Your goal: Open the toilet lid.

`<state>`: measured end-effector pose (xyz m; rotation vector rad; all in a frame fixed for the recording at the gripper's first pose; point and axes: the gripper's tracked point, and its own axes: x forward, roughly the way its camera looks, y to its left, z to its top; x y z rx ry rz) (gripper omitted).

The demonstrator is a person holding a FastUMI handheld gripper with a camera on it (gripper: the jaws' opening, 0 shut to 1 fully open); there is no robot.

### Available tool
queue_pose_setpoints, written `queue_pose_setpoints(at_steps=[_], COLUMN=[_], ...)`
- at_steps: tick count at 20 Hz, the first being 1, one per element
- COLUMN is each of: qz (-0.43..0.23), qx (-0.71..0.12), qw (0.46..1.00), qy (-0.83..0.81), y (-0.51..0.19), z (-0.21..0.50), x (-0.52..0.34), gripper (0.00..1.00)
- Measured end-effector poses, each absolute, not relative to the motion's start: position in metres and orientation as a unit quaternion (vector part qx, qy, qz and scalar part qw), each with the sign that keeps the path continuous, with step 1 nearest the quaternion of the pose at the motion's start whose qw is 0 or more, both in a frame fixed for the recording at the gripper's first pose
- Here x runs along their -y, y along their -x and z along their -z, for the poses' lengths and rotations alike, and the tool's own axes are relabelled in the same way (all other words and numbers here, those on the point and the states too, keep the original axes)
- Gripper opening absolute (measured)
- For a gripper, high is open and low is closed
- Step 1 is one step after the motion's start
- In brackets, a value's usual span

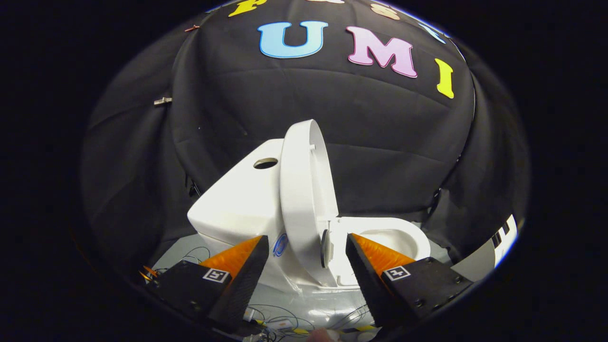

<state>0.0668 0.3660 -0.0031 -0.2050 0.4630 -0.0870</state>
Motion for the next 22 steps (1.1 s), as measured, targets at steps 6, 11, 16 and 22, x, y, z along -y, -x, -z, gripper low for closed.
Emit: queue_pose_setpoints(at_steps=[6, 11, 16, 22], qz=[0.019, -0.015, -0.053, -0.064], qx=[-0.220, -0.218, -0.205, -0.188], qw=[0.971, 0.973, 0.976, 0.980], qy=[0.093, 0.070, 0.049, 0.019], y=[-0.058, -0.038, -0.021, -0.021], z=[-0.020, -0.040, -0.057, -0.067], x=[-0.360, -0.355, -0.337, -0.281], gripper=[1.00, 1.00, 1.00, 1.00])
